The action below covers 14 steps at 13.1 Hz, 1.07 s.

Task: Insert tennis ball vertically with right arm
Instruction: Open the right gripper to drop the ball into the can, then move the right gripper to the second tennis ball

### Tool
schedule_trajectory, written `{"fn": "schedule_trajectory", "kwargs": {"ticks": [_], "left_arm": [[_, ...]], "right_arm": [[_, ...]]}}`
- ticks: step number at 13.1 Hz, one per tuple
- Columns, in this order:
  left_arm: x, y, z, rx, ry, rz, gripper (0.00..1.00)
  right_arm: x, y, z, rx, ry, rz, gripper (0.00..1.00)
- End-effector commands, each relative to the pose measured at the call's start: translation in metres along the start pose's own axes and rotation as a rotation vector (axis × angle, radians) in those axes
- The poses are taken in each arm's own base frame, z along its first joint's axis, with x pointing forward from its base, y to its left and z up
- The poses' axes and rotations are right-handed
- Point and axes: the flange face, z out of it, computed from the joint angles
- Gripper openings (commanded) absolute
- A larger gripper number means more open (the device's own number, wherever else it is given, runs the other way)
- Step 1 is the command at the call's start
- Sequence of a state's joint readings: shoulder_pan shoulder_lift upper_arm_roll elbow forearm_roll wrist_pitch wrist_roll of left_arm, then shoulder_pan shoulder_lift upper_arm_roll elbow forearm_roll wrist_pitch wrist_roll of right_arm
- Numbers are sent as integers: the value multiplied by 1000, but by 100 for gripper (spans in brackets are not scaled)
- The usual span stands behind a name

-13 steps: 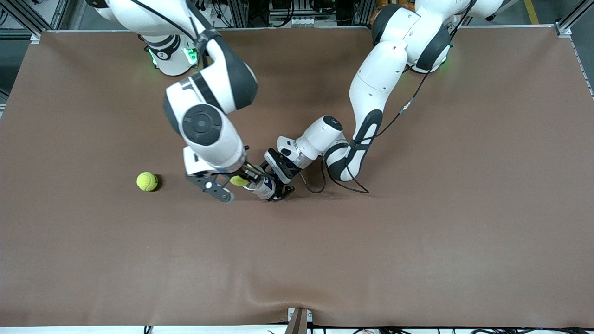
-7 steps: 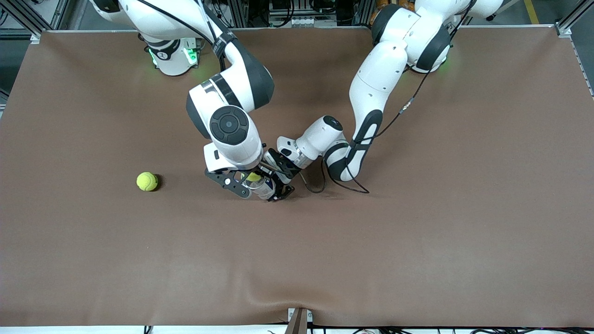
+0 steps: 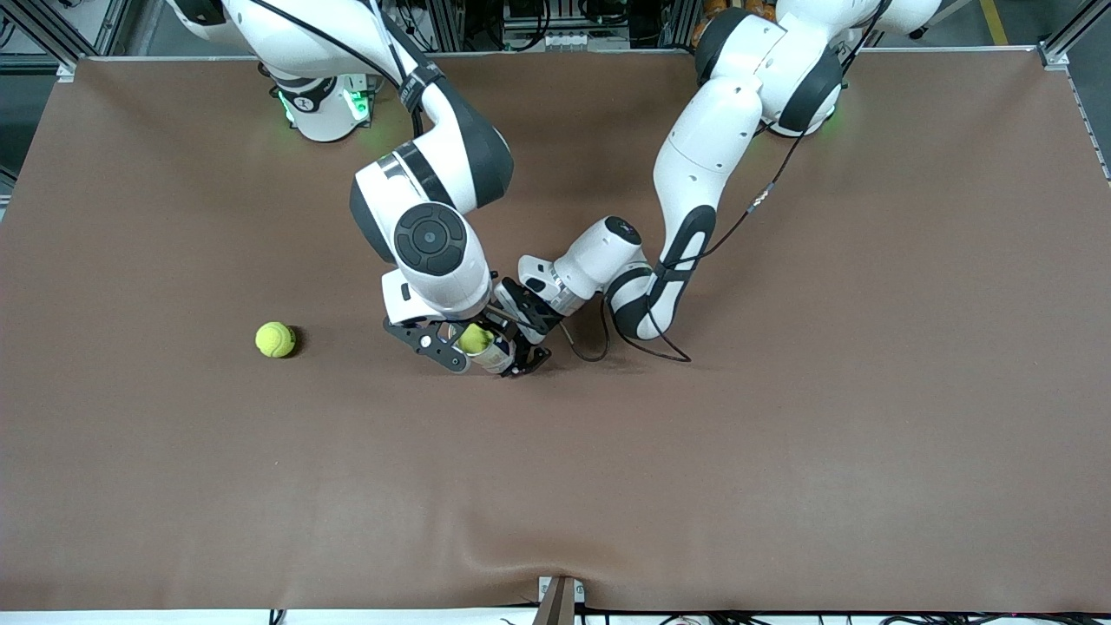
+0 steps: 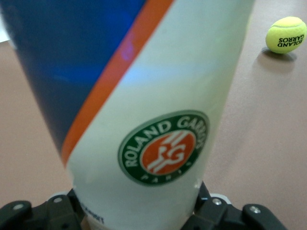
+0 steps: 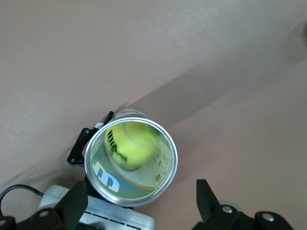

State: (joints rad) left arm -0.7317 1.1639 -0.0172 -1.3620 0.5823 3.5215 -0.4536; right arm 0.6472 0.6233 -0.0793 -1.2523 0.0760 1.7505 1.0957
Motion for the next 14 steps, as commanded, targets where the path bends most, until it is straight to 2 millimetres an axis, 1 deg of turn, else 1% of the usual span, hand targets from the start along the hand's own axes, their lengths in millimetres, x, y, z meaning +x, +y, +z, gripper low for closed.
{"fn": "schedule_trajectory", "kwargs": {"ticks": [1, 2, 3, 4, 6, 7, 8, 9, 10, 11, 12, 13, 14], "left_arm": [[-1, -2, 0, -9, 25, -9, 85], [-2, -2, 0, -9, 23, -10, 85], [-1, -1, 0, -11, 25, -10, 85], [-1, -2, 0, -9, 25, -9, 85], [-1, -2, 0, -10, 25, -8, 85], [-1, -2, 0, -10, 25, -8, 86], [-3, -2, 0, -10, 22, -9, 87], [-3, -3, -1, -10, 22, -10, 88], [-4, -2, -1, -10, 20, -9, 88], [-3, -2, -1, -12, 20, -10, 90], [-4, -2, -1, -11, 20, -7, 92], [-4, -1, -1, -12, 20, -6, 92], [-4, -2, -1, -11, 20, -7, 92]], "right_arm": [[5, 3, -7, 1, -3, 14, 100], [7, 7, -13, 0, -1, 16, 100], [14, 16, -15, -25, -14, 21, 100], [26, 30, -14, -66, -42, 10, 100], [59, 68, -36, -82, -98, -42, 100], [72, 84, -47, -78, -107, -52, 100], [91, 103, -49, -88, -132, -55, 100], [104, 120, -50, -105, -164, -92, 100], [120, 139, -52, -111, -189, -125, 100], [143, 162, -52, -101, -205, -145, 100], [171, 187, -47, -86, -222, -158, 100], [190, 207, -43, -74, -236, -197, 100], [205, 226, -35, -64, -256, -248, 100]]}}
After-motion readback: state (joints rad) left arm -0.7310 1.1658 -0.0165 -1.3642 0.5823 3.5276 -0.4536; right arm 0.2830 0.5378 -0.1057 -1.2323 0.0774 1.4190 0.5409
